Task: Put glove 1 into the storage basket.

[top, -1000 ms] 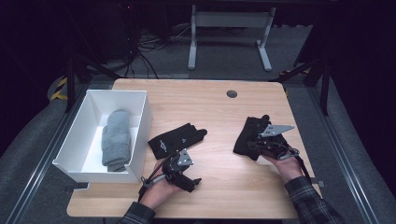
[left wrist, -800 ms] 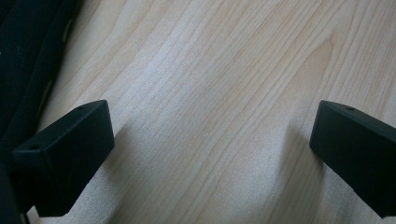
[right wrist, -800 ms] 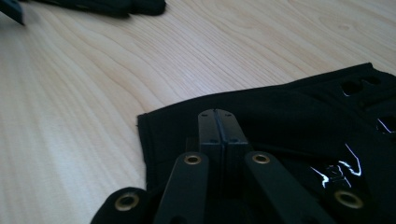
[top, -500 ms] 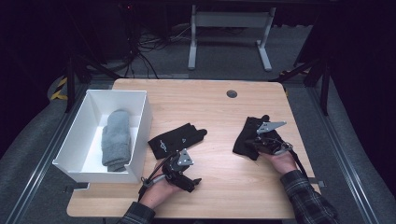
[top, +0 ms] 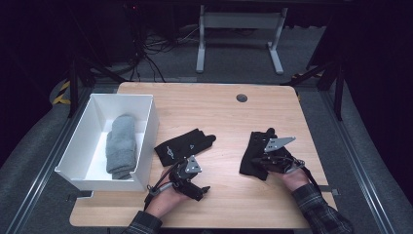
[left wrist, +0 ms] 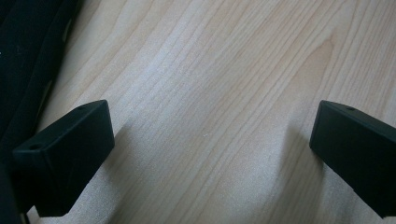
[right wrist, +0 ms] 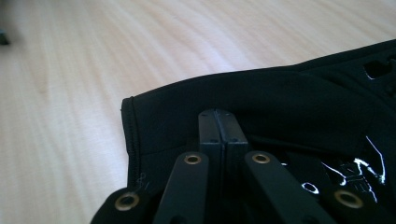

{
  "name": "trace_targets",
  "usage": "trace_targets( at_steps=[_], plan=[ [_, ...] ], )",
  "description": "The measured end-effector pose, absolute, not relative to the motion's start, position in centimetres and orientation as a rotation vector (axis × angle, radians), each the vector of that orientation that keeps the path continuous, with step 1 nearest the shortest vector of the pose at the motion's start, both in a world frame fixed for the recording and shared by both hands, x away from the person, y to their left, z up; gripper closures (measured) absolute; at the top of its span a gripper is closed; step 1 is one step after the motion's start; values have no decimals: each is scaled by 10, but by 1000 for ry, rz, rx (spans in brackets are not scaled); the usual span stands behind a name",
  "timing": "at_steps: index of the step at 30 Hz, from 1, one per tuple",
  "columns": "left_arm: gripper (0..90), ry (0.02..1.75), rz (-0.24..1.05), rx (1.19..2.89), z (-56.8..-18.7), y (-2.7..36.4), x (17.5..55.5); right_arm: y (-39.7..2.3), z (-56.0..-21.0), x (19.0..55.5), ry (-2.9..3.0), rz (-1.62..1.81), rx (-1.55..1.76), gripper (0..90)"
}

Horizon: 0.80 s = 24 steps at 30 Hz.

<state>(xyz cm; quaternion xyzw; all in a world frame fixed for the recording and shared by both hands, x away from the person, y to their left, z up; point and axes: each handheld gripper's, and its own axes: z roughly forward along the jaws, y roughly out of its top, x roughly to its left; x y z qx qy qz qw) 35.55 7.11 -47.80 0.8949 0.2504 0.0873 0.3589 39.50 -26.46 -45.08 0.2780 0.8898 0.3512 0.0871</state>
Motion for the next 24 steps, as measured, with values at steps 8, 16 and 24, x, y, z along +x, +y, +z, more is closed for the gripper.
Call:
trace_targets(
  at_steps=[8, 16, 24],
  plan=[
    [2, 645, 225, 2309, -478, 71, 356, -252, -452, 367, 2732, 1077, 731, 900],
    [2, 645, 227, 2308, -478, 71, 356, -245, -452, 340, 2794, 1096, 642, 900],
    [2, 647, 227, 2308, -478, 71, 355, -254, -439, 338, 2703, 1141, 642, 900]
  ],
)
